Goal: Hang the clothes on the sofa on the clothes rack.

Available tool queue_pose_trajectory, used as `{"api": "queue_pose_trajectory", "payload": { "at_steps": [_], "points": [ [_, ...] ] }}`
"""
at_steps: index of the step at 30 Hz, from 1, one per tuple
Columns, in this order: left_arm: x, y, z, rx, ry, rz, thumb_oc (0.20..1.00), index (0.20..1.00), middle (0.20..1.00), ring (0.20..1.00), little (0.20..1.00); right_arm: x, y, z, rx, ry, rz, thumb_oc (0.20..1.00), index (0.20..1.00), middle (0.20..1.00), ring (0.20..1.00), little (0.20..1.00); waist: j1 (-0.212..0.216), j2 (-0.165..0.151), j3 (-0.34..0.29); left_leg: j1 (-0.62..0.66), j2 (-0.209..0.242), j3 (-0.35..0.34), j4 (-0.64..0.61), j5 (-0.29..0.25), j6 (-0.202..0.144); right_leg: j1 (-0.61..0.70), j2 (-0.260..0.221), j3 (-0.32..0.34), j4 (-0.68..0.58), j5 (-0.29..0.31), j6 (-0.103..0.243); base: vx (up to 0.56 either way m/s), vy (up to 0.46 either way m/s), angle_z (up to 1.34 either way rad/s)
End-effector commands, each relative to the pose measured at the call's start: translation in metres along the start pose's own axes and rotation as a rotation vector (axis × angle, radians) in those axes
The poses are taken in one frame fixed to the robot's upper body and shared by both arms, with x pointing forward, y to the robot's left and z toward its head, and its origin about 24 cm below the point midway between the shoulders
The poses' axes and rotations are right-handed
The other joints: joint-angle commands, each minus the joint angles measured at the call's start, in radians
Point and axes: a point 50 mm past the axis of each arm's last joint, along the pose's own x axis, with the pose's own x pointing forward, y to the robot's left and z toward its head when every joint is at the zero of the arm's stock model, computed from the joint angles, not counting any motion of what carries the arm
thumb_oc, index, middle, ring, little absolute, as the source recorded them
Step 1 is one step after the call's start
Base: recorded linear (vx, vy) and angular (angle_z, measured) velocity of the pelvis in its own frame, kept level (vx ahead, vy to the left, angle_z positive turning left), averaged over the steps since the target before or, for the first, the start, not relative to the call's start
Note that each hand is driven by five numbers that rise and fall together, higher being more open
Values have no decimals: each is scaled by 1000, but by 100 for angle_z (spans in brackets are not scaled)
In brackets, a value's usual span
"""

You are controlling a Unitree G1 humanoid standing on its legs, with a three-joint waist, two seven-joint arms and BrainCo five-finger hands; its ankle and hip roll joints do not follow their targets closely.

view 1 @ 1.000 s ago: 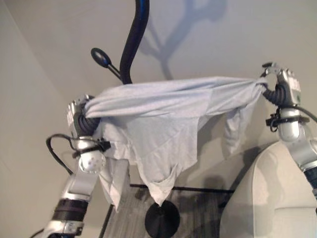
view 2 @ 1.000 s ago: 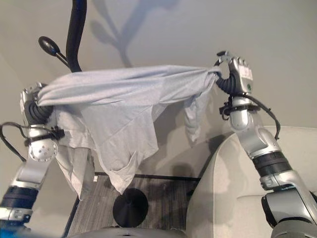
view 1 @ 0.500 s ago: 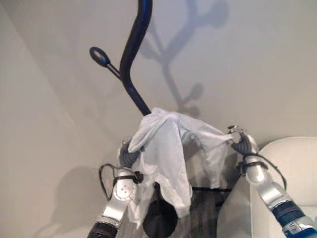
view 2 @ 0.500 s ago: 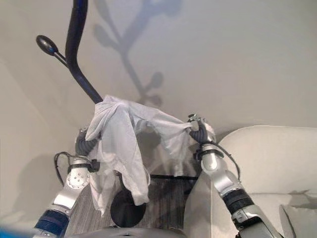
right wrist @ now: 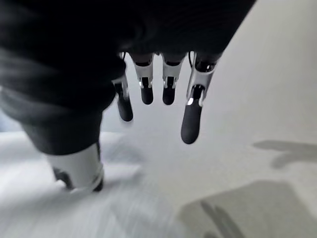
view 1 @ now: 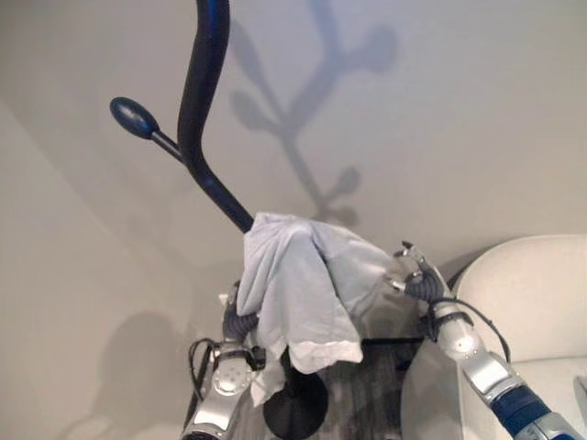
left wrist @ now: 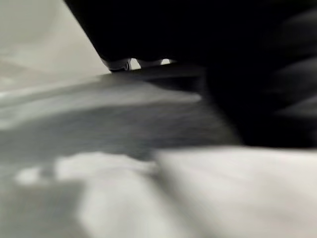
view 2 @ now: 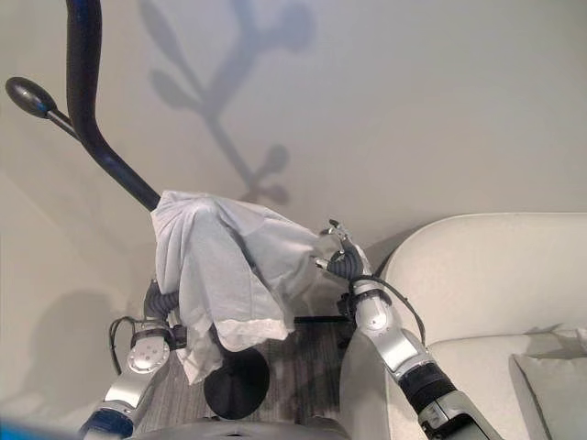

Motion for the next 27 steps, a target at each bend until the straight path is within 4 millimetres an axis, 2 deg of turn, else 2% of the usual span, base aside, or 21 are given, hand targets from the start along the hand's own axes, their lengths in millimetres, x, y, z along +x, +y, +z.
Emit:
{"api": "queue_pose_trajectory", "payload": {
  "at_steps": [1,3,6,7,8,13,14,16,20,21,22,23,27],
  "points": [
    [-5,12,-21,-51,89,82,1000,1000,1000,1000,1000,5,1,6,59,-21,-14,1000,1000,1000,1000,1000,-8,-28,-25,3,10,-1,62,-43,-42,150,1,8,-293,153,79,-11,39,-13],
    [-8,18,-35,-85,167,144,1000,1000,1000,1000,1000,1,2,0,60,6,-16,1000,1000,1000,1000,1000,-13,-26,-31,17,2,12,39,-47,-38,148,-4,11,-298,161,86,-4,48,-14],
    [-8,24,-40,-81,182,185,1000,1000,1000,1000,1000,-3,1,-6,56,27,-28,1000,1000,1000,1000,1000,-17,-24,-34,27,-5,17,22,-52,-34,145,-8,10,-298,164,92,0,28,-13],
    [-10,34,-50,-22,211,227,1000,1000,1000,1000,1000,-8,-3,-14,58,56,-57,1000,1000,1000,1000,1000,-18,-25,-38,34,-10,23,7,-51,-34,146,-11,6,-300,168,97,6,42,-9],
    [-11,35,-55,4,231,229,1000,1000,1000,1000,1000,-12,-7,-18,56,71,-81,1000,1000,1000,1000,1000,-21,-25,-39,41,-15,27,-5,-49,-33,146,-12,4,-300,170,100,9,45,-5],
    [-22,47,-82,10,364,256,1000,1000,1000,1000,1000,-36,-43,-30,7,97,-231,1000,1000,1000,1000,1000,-62,-20,-38,59,-28,46,-42,-48,-29,134,-20,3,-295,181,115,-4,40,-3],
    [-22,47,-82,10,364,255,1000,1000,1000,1000,1000,-37,-43,-30,6,98,-232,1000,1000,1000,1000,1000,-61,-20,-39,59,-29,46,-43,-47,-29,133,-20,3,-295,181,115,-5,42,-9],
    [-34,57,-102,-49,489,328,1000,1000,1000,1000,1000,-56,-66,-40,4,144,-365,1000,1000,1000,1000,1000,-94,-19,-39,70,-34,63,-58,-50,-25,125,-21,15,-292,187,122,-5,54,-16],
    [-54,63,-127,-122,651,404,1000,1000,1000,1000,1000,-89,-89,-61,81,263,-577,1000,1000,1000,1000,1000,-133,-12,-40,80,-40,83,-72,-56,-19,107,-22,36,-285,192,129,-4,47,-26],
    [-54,63,-127,-121,651,403,1000,1000,1000,1000,1000,-89,-89,-62,82,264,-578,1000,1000,1000,1000,1000,-131,-12,-40,80,-40,84,-72,-56,-19,107,-22,37,-285,192,129,-9,30,-22],
    [-60,62,-131,-135,678,409,1000,1000,1000,1000,1000,-98,-92,-69,116,306,-638,1000,1000,1000,1000,1000,-140,-11,-41,81,-41,86,-73,-59,-17,103,-22,41,-284,194,130,-12,52,-25],
    [-70,60,-140,-153,725,405,1000,1000,1000,1000,1000,-116,-96,-88,158,415,-754,1000,1000,1000,1000,1000,-149,-7,-43,86,-45,90,-78,-64,-13,98,-22,46,-283,196,133,-18,64,-17],
    [-82,57,-148,-215,787,411,1000,1000,1000,1000,1000,-151,-78,-134,405,705,-981,1000,1000,1000,1000,1000,-147,-5,-47,93,-52,94,-87,-72,-6,94,-21,56,-284,202,138,-4,50,-12]
  ]
}}
